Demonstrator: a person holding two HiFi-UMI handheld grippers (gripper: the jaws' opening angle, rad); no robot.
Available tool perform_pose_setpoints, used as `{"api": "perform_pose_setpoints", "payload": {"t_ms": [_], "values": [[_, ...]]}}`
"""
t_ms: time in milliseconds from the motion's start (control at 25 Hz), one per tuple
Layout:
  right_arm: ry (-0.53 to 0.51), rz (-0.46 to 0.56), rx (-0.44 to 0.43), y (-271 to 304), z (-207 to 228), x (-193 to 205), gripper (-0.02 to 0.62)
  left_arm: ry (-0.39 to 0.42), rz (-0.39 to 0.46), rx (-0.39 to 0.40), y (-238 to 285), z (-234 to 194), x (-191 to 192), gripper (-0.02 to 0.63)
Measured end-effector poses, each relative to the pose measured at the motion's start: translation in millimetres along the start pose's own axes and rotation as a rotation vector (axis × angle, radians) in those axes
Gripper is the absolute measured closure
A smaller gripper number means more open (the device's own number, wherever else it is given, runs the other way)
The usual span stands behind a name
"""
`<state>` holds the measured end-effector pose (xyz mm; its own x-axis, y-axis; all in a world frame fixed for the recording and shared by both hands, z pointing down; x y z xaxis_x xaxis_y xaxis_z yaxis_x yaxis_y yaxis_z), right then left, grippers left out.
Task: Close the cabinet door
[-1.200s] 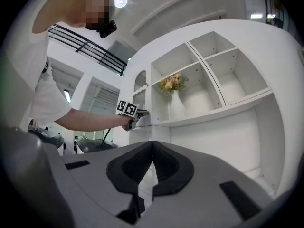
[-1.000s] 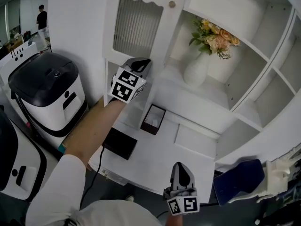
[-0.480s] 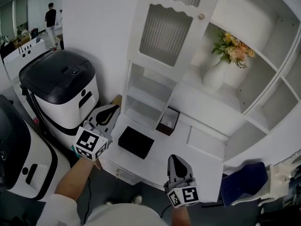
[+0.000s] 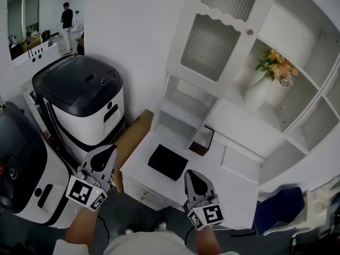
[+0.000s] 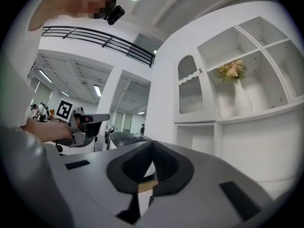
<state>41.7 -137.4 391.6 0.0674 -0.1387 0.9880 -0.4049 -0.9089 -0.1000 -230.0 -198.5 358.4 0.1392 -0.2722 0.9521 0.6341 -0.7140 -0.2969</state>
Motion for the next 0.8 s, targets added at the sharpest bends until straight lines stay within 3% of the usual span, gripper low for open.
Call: {"api": "perform_pose_setpoints", "payload": {"t_ms": [320,800], "values": [[-0.011,0.018,0.039,1.8,0.9,-8.4,0.597,-0.032,0.006,-0.058,-43.5,-11.6,-4.5,0.600],[-0.018,0.039,0.163,-33.7,62.8,-11.1,0.597,-0.035,0.040,-0.223,-67.7,-26.5,-8.8,0.600]]}}
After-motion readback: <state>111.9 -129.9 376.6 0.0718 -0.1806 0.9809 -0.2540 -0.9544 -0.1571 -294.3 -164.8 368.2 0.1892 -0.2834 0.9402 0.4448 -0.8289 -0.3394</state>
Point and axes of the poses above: the fingertips, and each gripper's own axes: y forward along the fingers, z to its right, x out of its underside, the point moved 5 cm from there along -y, backward along the fingers, and after that the axes turned 3 degrees about z, right-handed, at the moved point
